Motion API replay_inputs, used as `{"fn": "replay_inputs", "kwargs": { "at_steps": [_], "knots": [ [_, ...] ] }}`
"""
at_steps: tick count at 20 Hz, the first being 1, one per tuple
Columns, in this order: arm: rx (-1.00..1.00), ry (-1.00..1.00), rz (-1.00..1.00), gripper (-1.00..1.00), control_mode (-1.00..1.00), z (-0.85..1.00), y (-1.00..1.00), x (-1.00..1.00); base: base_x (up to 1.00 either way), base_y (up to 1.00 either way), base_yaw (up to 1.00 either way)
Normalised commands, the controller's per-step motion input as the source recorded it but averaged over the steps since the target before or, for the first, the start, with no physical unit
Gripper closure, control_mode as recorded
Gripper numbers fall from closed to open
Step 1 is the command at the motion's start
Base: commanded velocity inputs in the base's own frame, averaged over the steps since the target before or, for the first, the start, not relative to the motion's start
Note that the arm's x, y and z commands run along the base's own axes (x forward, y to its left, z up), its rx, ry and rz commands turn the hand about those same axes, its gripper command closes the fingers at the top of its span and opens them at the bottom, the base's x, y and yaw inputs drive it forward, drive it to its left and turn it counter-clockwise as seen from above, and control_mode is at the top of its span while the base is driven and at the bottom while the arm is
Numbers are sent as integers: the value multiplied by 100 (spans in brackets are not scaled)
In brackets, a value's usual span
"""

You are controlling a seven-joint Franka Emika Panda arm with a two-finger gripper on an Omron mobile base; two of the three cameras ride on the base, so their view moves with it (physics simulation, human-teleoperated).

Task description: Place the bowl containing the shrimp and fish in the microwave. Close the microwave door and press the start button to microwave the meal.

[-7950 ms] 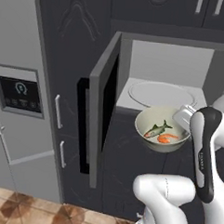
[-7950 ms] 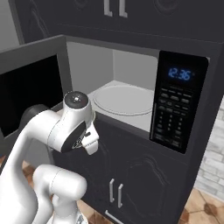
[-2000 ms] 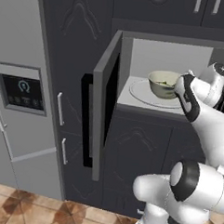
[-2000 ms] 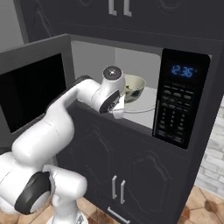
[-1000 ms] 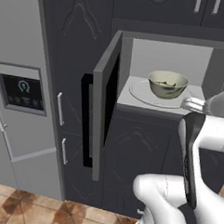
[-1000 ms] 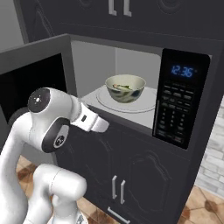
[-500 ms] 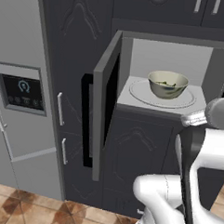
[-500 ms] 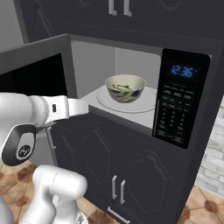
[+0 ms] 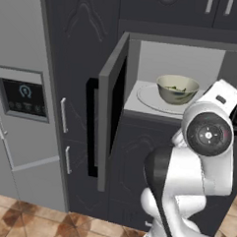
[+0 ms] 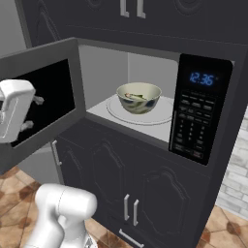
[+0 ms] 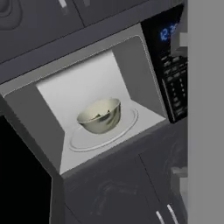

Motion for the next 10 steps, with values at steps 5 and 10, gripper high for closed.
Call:
{"fn": "replay_inputs", "kwargs": {
  "at_steps": [5,10],
  "knots": [
    [-57,21,12,-100,-100,23,87,-54,0,0,0],
    [-47,19,4,-100,-100,21,86,-17,0,0,0]
  ]
}}
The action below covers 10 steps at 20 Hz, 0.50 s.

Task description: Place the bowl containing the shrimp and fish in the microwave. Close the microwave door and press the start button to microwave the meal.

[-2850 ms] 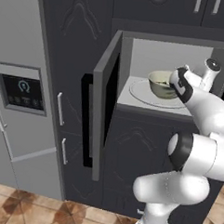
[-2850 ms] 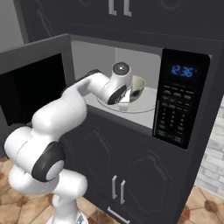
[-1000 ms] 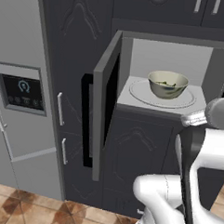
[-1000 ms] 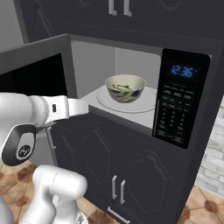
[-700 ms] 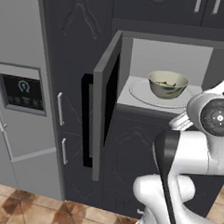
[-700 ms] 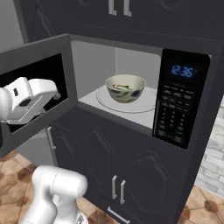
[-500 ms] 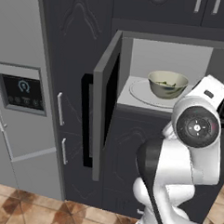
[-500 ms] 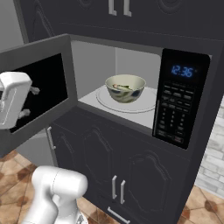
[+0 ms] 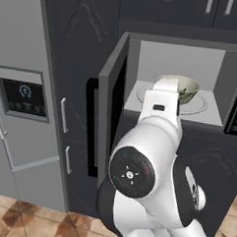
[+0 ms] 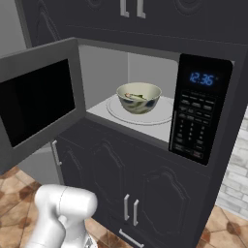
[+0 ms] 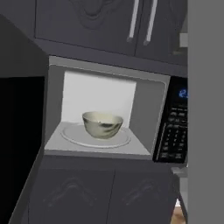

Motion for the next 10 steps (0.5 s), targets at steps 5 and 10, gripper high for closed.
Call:
{"fn": "replay_inputs", "kwargs": {
  "at_steps": [5,10],
  "knots": [
    [-36,9,3,-100,-100,0,84,-7,0,0,0],
    [-33,6,1,-100,-100,-5,88,-1,0,0,0]
  ]
}}
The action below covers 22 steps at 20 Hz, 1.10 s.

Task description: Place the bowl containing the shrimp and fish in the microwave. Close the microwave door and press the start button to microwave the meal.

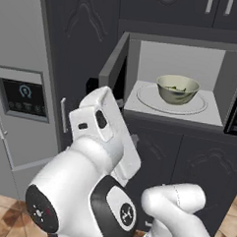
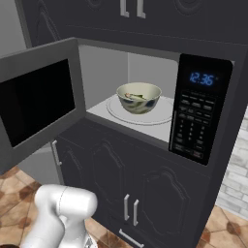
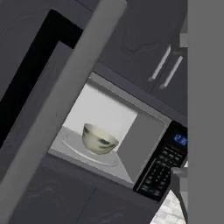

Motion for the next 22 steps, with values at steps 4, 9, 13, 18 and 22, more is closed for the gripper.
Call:
{"fn": "replay_inputs", "kwargs": {
  "at_steps": [4,9,13,18,22],
  "knots": [
    [-27,2,0,-100,-100,-20,83,3,0,0,0],
    [-21,6,0,-100,-100,-21,73,23,0,0,0],
    [-8,12,0,-100,-100,-17,58,49,0,0,0],
    [-1,13,0,-100,-100,-17,34,55,0,0,0],
    [0,15,0,-100,-100,-21,28,63,0,0,0]
  ]
}}
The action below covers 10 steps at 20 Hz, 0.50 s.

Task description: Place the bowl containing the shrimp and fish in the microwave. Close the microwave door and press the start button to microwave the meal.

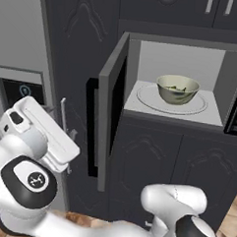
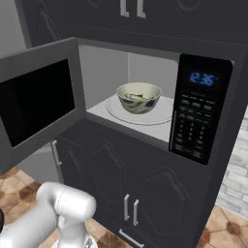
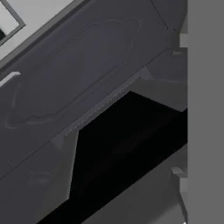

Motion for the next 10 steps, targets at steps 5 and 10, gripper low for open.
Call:
{"fn": "replay_inputs", "kwargs": {
  "at_steps": [5,10],
  "knots": [
    [0,15,0,-100,-100,-20,10,73,0,0,0],
    [0,7,0,-100,-100,-14,0,70,0,0,0]
  ]
}}
